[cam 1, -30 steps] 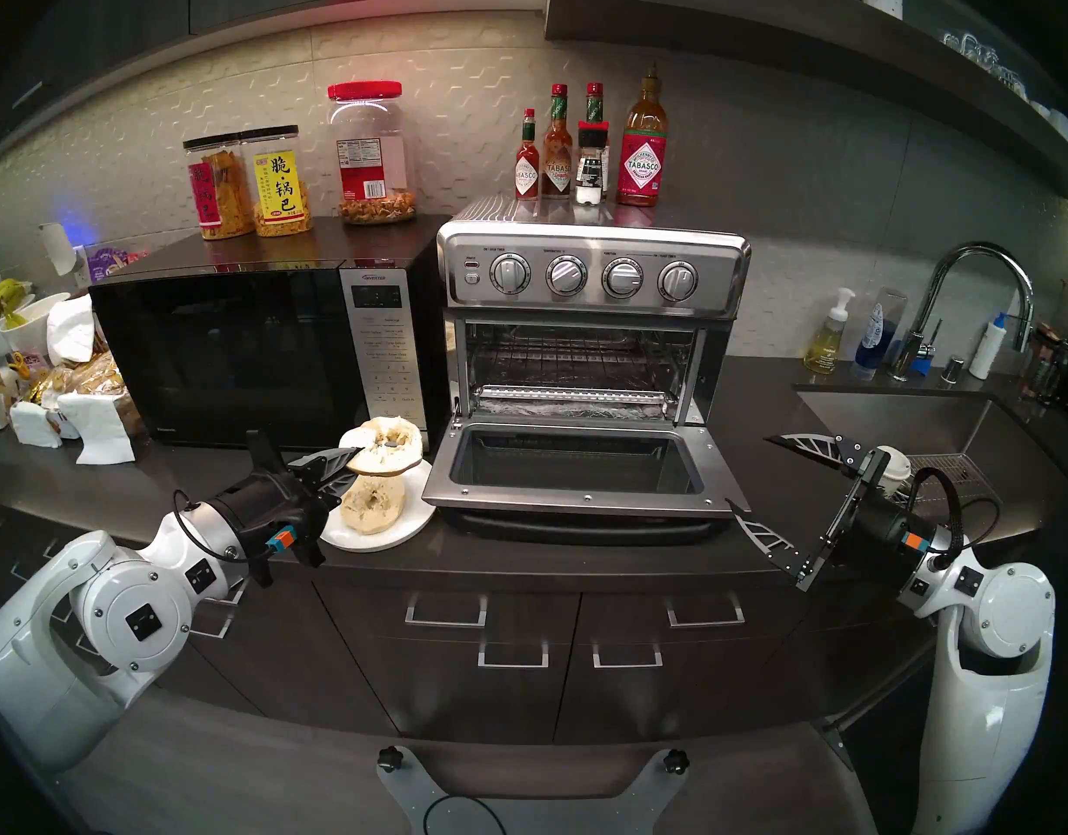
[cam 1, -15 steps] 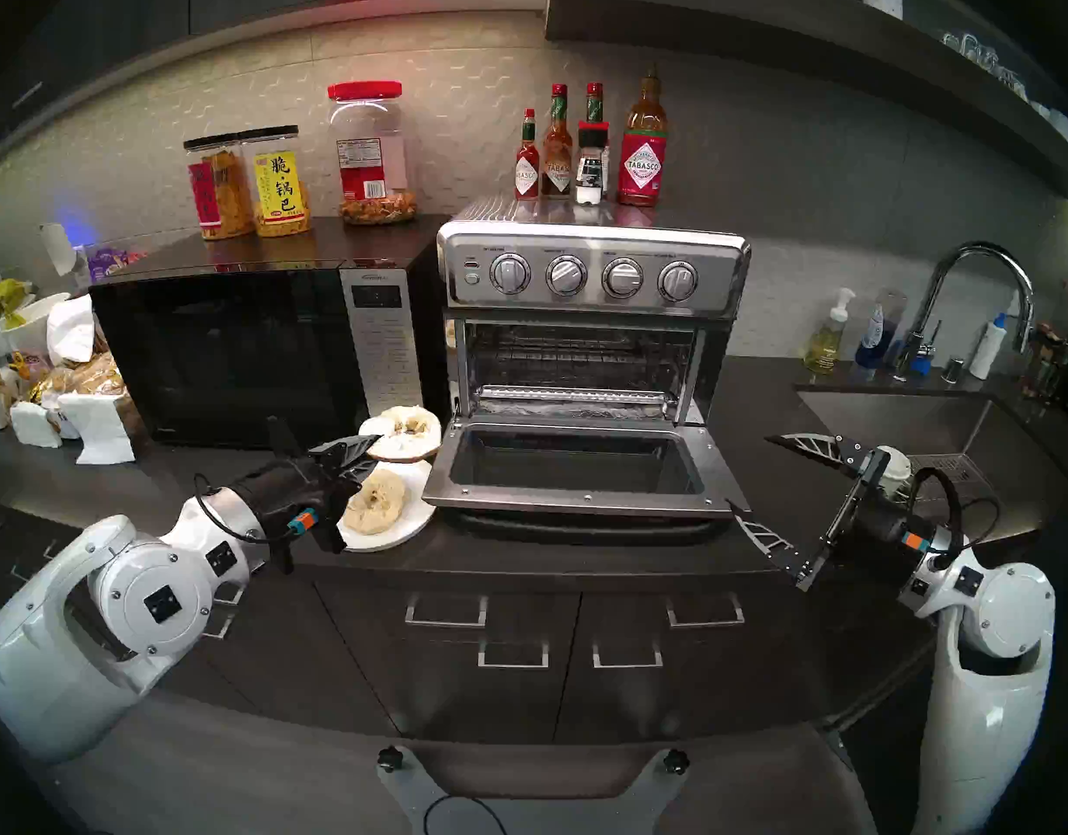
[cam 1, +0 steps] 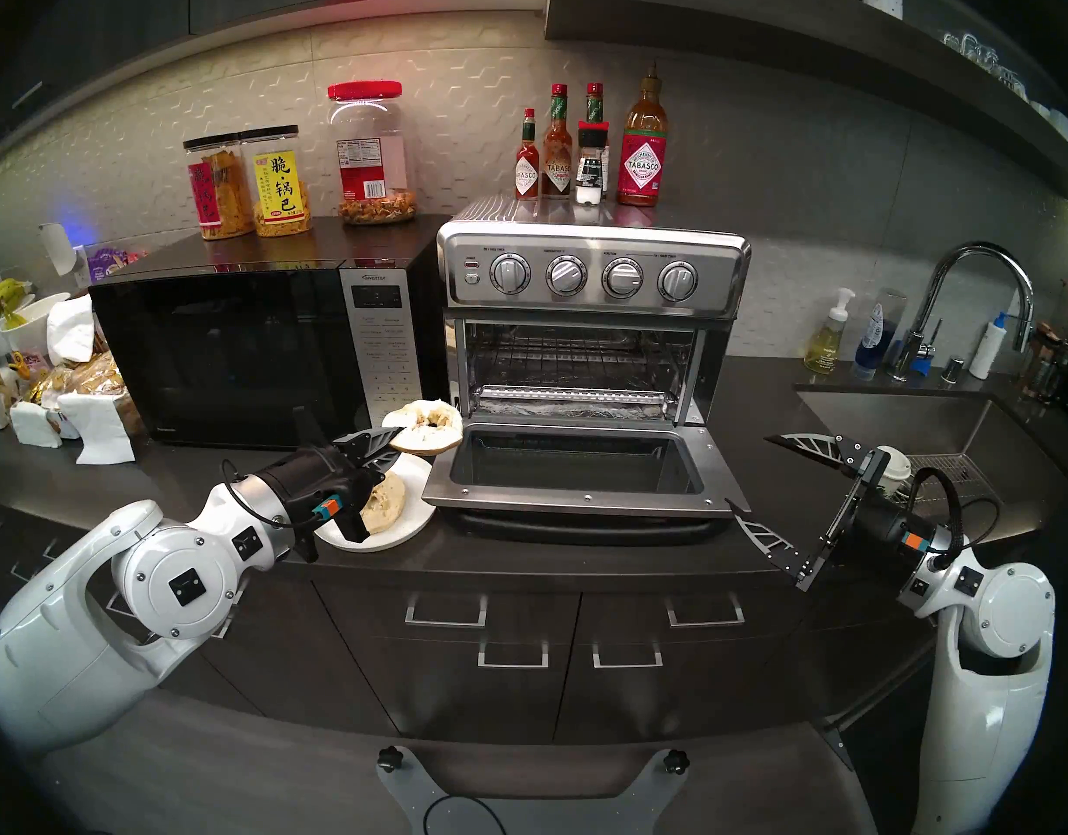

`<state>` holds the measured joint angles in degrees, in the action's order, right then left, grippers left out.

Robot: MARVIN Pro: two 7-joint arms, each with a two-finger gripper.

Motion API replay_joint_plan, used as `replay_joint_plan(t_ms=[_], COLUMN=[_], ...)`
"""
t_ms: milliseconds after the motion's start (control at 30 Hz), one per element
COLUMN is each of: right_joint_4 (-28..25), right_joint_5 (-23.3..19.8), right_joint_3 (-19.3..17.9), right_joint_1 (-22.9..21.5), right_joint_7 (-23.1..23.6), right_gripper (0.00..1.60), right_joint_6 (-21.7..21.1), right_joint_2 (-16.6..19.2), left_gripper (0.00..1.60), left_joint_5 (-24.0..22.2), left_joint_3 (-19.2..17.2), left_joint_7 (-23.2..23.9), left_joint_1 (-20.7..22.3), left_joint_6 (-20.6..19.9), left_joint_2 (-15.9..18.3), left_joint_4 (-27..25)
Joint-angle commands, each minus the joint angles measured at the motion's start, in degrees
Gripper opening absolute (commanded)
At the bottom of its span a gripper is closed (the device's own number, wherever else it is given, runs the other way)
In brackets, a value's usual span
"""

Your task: Open the oven and place the bagel inside on the rack

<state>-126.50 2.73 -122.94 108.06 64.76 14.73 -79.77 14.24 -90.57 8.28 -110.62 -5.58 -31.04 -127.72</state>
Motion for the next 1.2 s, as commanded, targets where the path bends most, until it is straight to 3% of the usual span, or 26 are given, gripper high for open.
replay_joint_plan(t_ms=[0,333,967,1167], right_joint_4=[-0.65,-0.64,-0.64,-0.66], right_joint_5=[-0.47,-0.44,-0.45,-0.49], right_joint_3=[0.10,0.10,0.10,0.09], right_joint_1=[-0.34,-0.34,-0.34,-0.34], right_joint_7=[0.04,0.02,0.03,0.05], right_gripper=[1.60,1.60,1.60,1.60], right_joint_6=[-0.06,-0.04,-0.04,-0.07], right_joint_2=[0.04,0.04,0.03,0.04], left_gripper=[0.00,0.00,0.00,0.00], left_joint_5=[0.29,2.72,8.43,9.66], left_joint_3=[2.79,9.00,12.14,14.97], left_joint_7=[-0.60,0.72,9.81,12.60], left_joint_1=[6.36,12.87,23.77,27.75], left_joint_6=[0.48,0.57,-0.75,-1.91], left_joint_2=[-1.03,-6.47,-13.93,-15.59], left_joint_4=[0.36,4.07,9.20,10.00])
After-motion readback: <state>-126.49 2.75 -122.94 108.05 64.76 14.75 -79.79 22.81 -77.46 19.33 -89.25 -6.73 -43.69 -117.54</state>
